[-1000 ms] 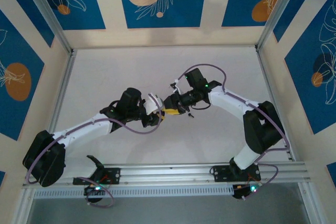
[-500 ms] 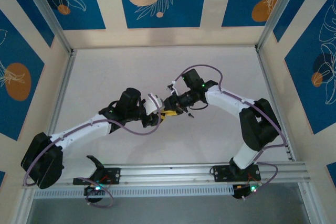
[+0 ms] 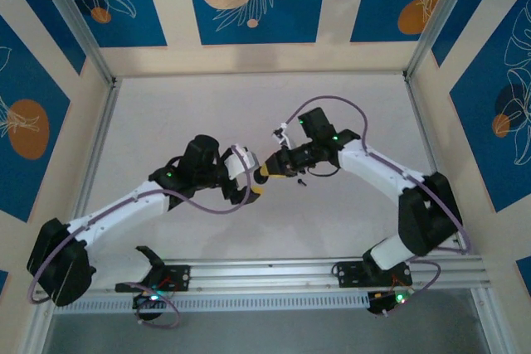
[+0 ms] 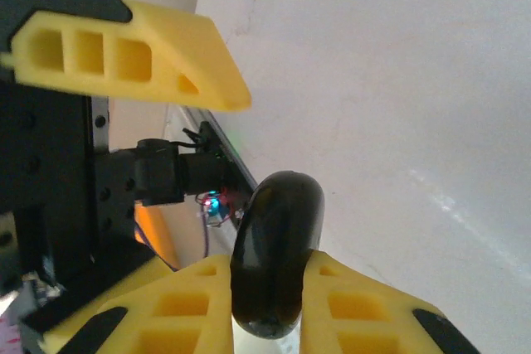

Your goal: Insert the wireless bluetooth earbuds into the charging case

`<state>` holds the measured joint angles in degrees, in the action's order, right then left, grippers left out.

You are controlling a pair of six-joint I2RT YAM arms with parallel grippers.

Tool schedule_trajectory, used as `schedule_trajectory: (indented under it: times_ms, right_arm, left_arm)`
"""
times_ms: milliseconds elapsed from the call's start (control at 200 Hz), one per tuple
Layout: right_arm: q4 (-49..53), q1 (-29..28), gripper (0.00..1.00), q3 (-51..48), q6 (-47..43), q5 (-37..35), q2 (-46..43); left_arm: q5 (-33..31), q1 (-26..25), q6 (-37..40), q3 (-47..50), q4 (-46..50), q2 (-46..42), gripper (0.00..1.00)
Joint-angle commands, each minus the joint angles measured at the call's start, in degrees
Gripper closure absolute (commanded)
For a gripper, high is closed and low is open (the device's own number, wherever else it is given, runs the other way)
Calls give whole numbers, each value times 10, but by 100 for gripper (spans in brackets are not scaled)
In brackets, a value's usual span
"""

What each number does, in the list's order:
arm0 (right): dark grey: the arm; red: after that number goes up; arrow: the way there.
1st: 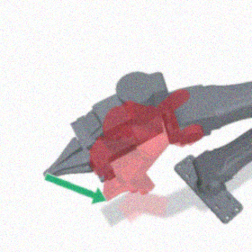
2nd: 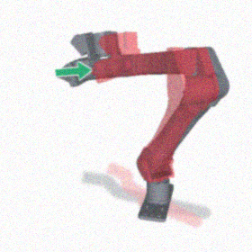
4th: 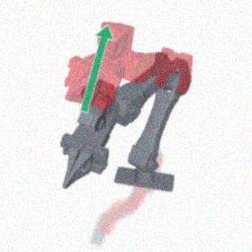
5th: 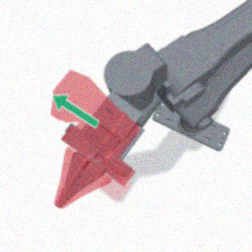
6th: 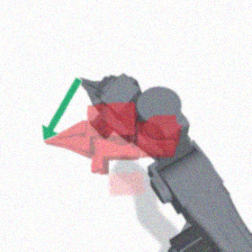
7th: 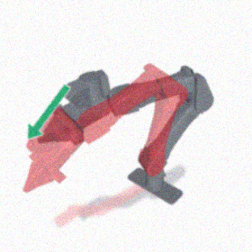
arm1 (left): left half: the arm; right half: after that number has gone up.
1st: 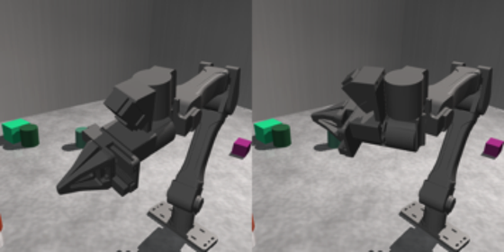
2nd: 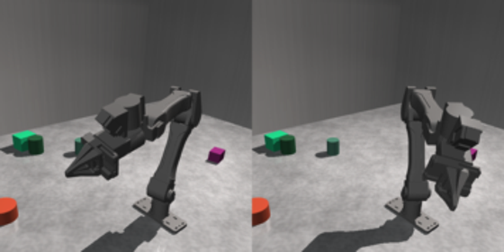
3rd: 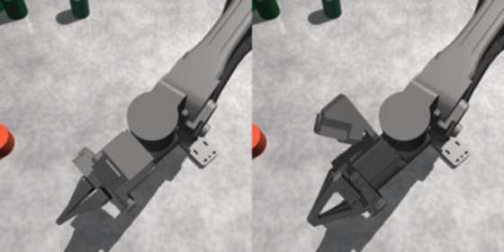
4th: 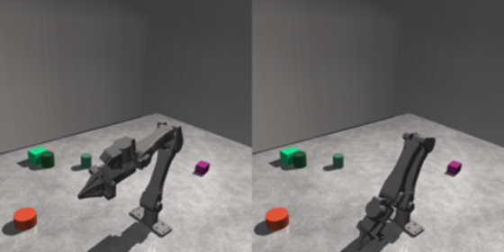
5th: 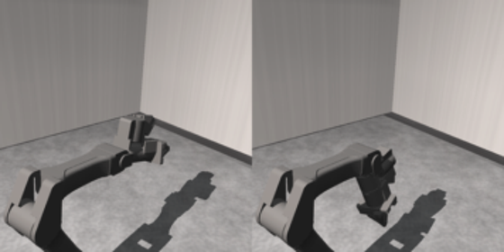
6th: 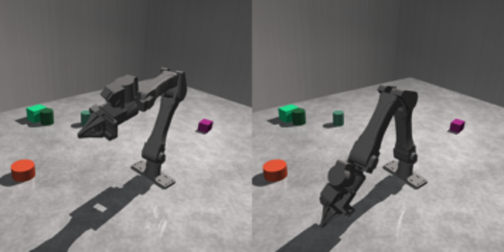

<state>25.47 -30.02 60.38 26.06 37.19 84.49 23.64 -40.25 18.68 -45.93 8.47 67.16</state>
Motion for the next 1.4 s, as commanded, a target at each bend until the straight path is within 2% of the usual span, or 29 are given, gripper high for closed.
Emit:
schedule_trajectory:
  times_ms: [0,85,125,250,485,605,805,1075,1310,1395]
  right_arm:
    - [-12,7,83,-37,-91,-21,-56]
    - [-24,7,84,-59,-147,-13,-91]
    - [-28,8,84,-67,-172,-5,-103]
    - [-18,4,84,-76,-265,24,-135]
    - [60,-16,84,-60,-481,33,-168]
    - [81,-29,85,-48,-544,24,-169]
    - [91,-42,85,-31,-571,11,-157]
    - [89,-56,85,-10,-575,4,-141]
    - [77,-59,84,-4,-570,3,-139]
    - [59,-55,80,-14,-558,-8,-154]
  left_arm:
    - [34,3,28,-39,59,-25,11]
    - [58,5,38,-53,89,-34,24]
    - [73,7,43,-59,97,-37,27]
    - [117,8,65,-77,120,-40,31]
    - [166,8,132,-102,165,-26,42]
    - [194,9,157,-125,202,-3,45]
    - [231,7,178,-151,240,29,51]
    - [247,6,198,-179,280,67,61]
    - [248,6,209,-193,301,83,79]
    - [250,7,201,-188,289,78,87]
